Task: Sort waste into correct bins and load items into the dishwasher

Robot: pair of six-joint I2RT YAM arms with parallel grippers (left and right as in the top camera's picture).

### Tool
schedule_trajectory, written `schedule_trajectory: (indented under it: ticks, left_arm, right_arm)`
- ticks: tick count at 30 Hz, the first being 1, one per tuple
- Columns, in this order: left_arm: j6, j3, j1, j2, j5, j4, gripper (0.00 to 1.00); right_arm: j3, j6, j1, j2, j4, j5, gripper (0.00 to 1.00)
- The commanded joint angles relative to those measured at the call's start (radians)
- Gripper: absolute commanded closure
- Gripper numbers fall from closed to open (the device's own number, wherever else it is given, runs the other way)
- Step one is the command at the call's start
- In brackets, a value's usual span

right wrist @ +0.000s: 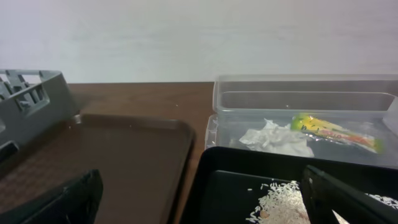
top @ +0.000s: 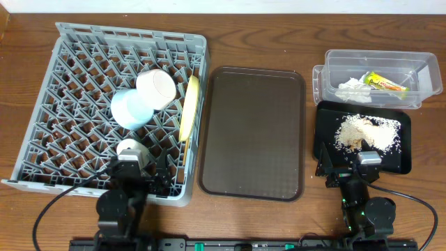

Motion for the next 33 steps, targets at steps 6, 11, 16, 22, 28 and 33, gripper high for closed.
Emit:
schedule_trajectory:
  ticks: [6,11,16,22,28,33]
  left_arm:
    - [-0.009,-0.178,-0.016,-0.066,-0.015,0.289,0.10]
    - [-0.009,-0.177,-0.016,-0.066,-0.061,0.251,0.10]
    - [-0.009,-0.177,-0.016,-0.065,-0.061,0.229,0.10]
    - [-0.009,-0.177,-0.016,-0.062,-0.061,0.229,0.10]
    - [-0.009,-0.177,-0.016,-0.062,-0.061,0.229,0.10]
    - [-0.009,-0.177,-0.016,-0.062,-0.061,0.229,0.10]
  right_arm:
    - [-0.001,-0.012,-0.016,-0.005,-0.004,-0.006,0.01]
    - [-0.001,-0.012,-0.016,-0.005,-0.004,-0.006,0.01]
    - [-0.001,-0.012,-0.016,-0.005,-0.004,-0.006,0.01]
    - [-0.001,-0.012,-0.016,-0.005,-0.004,-0.006,0.01]
    - [-0.001,-0.012,-0.016,-0.005,-0.004,-0.006,0.01]
    - [-0.001,-0.012,-0.016,-0.005,-0.004,-0.006,0.01]
